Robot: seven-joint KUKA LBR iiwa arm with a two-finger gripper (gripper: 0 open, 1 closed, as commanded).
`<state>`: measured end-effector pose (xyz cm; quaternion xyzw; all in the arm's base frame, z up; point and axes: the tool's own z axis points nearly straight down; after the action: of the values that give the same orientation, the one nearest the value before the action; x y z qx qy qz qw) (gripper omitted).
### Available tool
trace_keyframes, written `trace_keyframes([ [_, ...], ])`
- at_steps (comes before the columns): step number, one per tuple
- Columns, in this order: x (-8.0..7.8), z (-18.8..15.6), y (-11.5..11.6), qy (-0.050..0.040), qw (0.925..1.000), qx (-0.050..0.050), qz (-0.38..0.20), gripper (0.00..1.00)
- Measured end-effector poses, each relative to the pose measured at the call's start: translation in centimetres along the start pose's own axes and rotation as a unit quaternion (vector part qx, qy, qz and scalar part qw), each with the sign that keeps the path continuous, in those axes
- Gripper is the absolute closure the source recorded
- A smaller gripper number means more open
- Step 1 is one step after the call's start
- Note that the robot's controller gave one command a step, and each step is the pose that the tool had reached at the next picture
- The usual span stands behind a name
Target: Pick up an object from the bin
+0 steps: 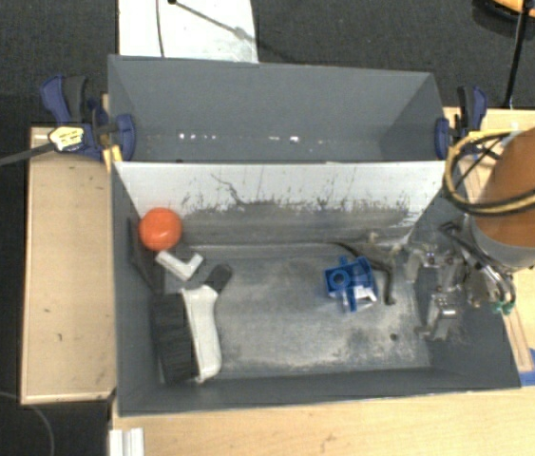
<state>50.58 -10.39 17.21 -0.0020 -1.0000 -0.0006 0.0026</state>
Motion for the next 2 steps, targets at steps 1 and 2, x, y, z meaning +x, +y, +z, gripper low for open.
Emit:
trace_keyframes([
  [1,-0.2,-0.4,0.0,-0.0041,1.0,0.001,-0.002,0.0],
  [2,-3.6,4.6,4.4,-0.0045,0.9989,0.001,-0.047,0.0],
])
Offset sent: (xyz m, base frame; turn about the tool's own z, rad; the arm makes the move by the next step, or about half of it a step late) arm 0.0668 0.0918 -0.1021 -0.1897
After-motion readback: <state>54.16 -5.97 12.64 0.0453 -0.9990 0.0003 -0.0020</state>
